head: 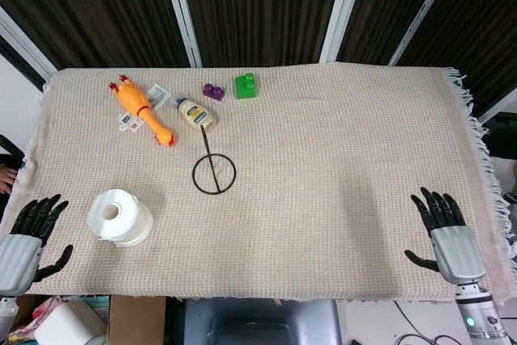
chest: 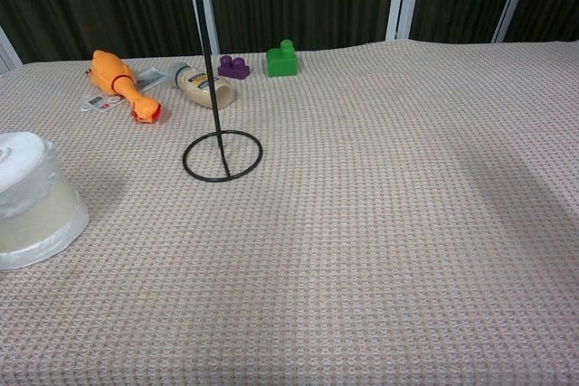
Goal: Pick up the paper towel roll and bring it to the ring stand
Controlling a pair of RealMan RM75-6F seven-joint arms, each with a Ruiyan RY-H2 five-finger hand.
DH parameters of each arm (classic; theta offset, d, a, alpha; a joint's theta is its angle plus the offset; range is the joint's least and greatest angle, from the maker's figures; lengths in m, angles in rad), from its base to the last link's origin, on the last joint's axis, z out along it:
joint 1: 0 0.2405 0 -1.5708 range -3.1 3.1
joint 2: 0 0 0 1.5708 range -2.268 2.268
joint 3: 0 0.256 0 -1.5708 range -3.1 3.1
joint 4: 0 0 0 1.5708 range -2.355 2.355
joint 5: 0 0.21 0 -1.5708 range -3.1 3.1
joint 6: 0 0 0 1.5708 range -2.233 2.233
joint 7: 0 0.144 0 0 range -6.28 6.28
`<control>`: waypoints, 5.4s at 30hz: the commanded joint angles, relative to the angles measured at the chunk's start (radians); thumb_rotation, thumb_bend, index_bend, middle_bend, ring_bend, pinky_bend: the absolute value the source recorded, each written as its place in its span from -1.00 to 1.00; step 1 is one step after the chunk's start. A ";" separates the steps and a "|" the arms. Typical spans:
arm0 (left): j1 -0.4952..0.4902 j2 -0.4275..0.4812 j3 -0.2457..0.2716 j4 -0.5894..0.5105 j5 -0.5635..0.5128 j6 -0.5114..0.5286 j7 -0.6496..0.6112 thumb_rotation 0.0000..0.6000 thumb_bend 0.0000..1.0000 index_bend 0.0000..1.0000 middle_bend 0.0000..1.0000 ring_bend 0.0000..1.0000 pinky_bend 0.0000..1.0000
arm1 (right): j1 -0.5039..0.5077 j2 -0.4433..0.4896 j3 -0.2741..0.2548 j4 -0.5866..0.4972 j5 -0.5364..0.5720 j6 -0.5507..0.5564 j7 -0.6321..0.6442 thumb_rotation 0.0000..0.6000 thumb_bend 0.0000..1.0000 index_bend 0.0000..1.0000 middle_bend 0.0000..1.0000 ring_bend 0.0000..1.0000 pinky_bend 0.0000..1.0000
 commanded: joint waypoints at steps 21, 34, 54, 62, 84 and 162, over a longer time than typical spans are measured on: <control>-0.068 -0.319 0.002 0.392 -0.022 -0.027 -0.552 1.00 -0.38 -1.00 -1.00 -1.00 -1.00 | -0.003 0.071 -0.042 -0.031 -0.043 -0.020 0.100 1.00 -0.72 -1.00 -1.00 -1.00 -1.00; -0.098 -0.374 -0.003 0.403 -0.068 -0.112 -0.508 1.00 -0.38 -1.00 -1.00 -1.00 -1.00 | -0.007 0.088 -0.043 -0.041 -0.050 -0.011 0.125 1.00 -0.72 -1.00 -1.00 -1.00 -1.00; -0.152 -0.441 -0.043 0.443 -0.158 -0.242 -0.486 1.00 -0.29 -0.69 -0.52 -0.48 0.21 | -0.007 0.100 -0.044 -0.040 -0.062 -0.005 0.161 1.00 -0.72 -1.00 -1.00 -1.00 -1.00; -0.134 -0.470 -0.099 0.411 -0.170 -0.131 -0.553 1.00 0.31 0.41 0.67 0.58 1.00 | -0.010 0.108 -0.050 -0.042 -0.073 0.000 0.171 1.00 -0.72 -1.00 -1.00 -1.00 -1.00; -0.318 -0.120 -0.463 -0.420 -0.238 -0.058 -0.235 1.00 0.41 0.43 0.70 0.60 1.00 | -0.006 0.120 -0.070 -0.048 -0.101 -0.015 0.183 1.00 -0.72 -1.00 -1.00 -1.00 -1.00; -0.583 -0.235 -0.427 -0.292 -0.463 -0.326 0.014 1.00 -0.28 -1.00 -1.00 -1.00 -0.89 | -0.010 0.167 -0.064 -0.046 -0.083 -0.008 0.267 1.00 -0.72 -1.00 -1.00 -1.00 -1.00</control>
